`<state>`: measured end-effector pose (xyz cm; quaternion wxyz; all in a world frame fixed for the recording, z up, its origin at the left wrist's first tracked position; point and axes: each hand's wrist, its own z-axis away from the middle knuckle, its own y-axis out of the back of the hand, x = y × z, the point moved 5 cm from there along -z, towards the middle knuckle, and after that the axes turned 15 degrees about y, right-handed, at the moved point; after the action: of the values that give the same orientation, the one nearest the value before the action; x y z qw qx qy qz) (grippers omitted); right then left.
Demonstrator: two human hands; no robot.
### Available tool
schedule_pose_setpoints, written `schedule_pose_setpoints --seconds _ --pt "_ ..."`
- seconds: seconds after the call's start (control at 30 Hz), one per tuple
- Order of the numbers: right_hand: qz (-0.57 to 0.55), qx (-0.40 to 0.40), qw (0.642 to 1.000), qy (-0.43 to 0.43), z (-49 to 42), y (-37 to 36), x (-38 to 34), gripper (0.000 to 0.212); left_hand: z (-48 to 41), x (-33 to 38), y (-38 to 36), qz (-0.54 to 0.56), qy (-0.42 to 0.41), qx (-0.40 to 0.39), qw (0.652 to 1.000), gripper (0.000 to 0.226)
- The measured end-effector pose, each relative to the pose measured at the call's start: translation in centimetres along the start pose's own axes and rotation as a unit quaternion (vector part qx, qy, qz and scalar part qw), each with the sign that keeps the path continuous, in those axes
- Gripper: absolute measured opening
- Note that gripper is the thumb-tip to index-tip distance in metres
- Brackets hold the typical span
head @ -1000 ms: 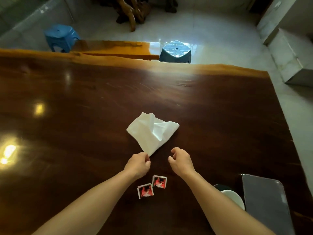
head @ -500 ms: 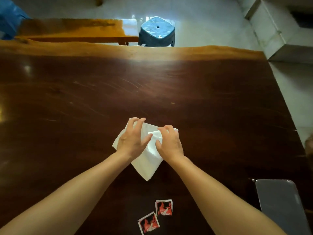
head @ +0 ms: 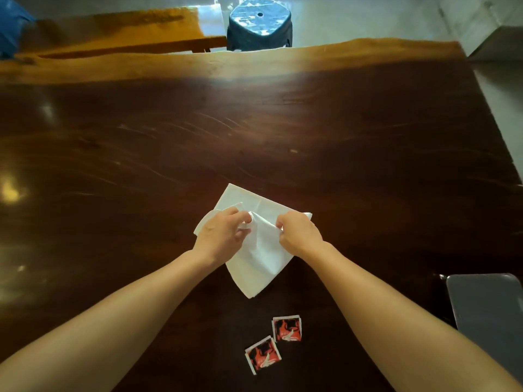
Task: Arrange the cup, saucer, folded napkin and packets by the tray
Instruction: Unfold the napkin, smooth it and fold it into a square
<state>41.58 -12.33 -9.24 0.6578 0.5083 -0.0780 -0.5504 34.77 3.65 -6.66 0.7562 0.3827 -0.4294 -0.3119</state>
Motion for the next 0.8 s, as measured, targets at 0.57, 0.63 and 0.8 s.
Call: schedule_pose_setpoints --seconds 0.57,0.63,0.8 --pt "0.104 0.053 0.957 0.264 14.4 7.8 -8.9 0.025 15.1 9.2 8.5 -0.193 -0.180 0.152 0.952 0.014" --pt "0.131 0.094 0.945 0.285 17.0 9.3 -9.4 0.026 17.2 10.3 10.0 -0.203 -0.169 0.180 0.948 0.016" --pt "0.186 0.188 0.904 0.337 22.6 13.9 -10.5 0.023 22.1 12.2 14.4 -0.257 -0.091 0.256 0.927 0.014"
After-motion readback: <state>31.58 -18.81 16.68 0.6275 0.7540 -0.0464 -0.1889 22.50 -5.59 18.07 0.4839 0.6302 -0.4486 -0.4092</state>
